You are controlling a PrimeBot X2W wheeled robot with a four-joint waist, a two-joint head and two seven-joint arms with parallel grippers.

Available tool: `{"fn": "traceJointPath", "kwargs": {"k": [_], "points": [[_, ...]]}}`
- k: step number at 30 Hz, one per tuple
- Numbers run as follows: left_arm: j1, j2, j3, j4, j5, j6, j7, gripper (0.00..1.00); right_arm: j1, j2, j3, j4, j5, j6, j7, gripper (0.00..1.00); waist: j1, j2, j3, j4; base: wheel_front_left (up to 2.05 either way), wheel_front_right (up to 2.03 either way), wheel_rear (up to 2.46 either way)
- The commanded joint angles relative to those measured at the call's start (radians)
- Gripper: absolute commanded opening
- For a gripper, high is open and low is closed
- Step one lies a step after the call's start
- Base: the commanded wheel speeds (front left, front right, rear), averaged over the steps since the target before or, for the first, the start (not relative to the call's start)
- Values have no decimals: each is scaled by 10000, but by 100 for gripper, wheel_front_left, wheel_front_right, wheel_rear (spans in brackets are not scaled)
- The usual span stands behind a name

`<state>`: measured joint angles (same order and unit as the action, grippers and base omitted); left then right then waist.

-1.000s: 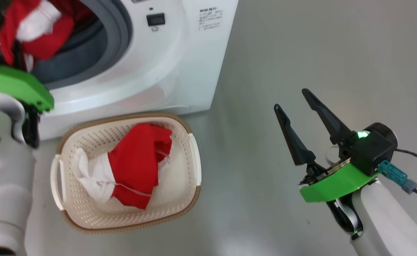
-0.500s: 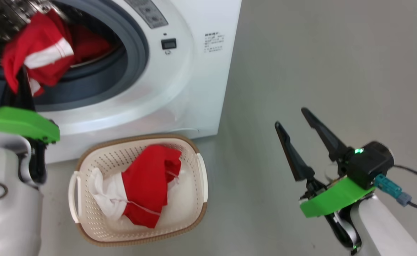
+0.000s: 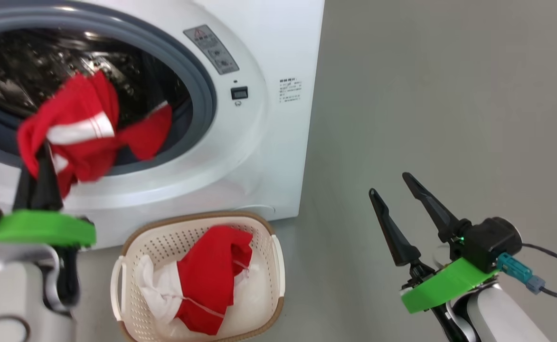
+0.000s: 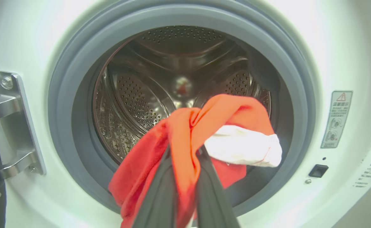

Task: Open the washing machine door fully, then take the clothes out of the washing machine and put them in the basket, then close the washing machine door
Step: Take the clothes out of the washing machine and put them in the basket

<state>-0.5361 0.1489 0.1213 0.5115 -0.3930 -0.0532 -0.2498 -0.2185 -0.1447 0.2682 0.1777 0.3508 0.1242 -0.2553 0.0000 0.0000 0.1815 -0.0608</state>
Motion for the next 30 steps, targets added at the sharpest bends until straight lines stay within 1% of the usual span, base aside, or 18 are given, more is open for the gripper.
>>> {"fn": "traceJointPath", "kwargs": {"k": [1,5,9,13,16,18,21,24,30], "points": [[305,232,335,-557,115,27,-119,0,85,38,99,-246,46,65,-65,100,0,0,-230,12,0,0,0],[1092,-62,170,-1622,470,25,-120,0,287,63,-81,-266,50,65,-65,100,0,0,-326,73,0,0,0],[1824,-416,151,-2611,658,126,-120,0,427,82,-141,-287,12,65,-65,100,0,0,-333,122,0,0,0],[2565,-688,147,-3850,1139,251,-120,0,487,115,-217,-295,-5,65,-65,100,0,0,-263,187,0,0,0],[3086,-873,174,-4438,1150,318,-120,0,472,145,-223,-275,-18,65,-65,100,0,0,-149,233,0,0,0],[3384,-938,78,-4610,1045,257,-120,0,420,167,-206,-291,-14,65,-65,100,0,0,-39,258,0,0,0],[3675,-975,-157,-4260,708,161,-120,0,361,176,-209,-283,11,65,-65,100,0,0,129,335,0,0,0],[3687,-981,-530,-3301,174,146,-120,0,276,155,-163,-238,34,65,-65,100,0,0,285,364,0,0,0],[2987,-984,-1025,-1229,-572,-21,-120,0,40,130,-115,-269,53,65,-65,100,0,0,678,379,0,0,0]]}}
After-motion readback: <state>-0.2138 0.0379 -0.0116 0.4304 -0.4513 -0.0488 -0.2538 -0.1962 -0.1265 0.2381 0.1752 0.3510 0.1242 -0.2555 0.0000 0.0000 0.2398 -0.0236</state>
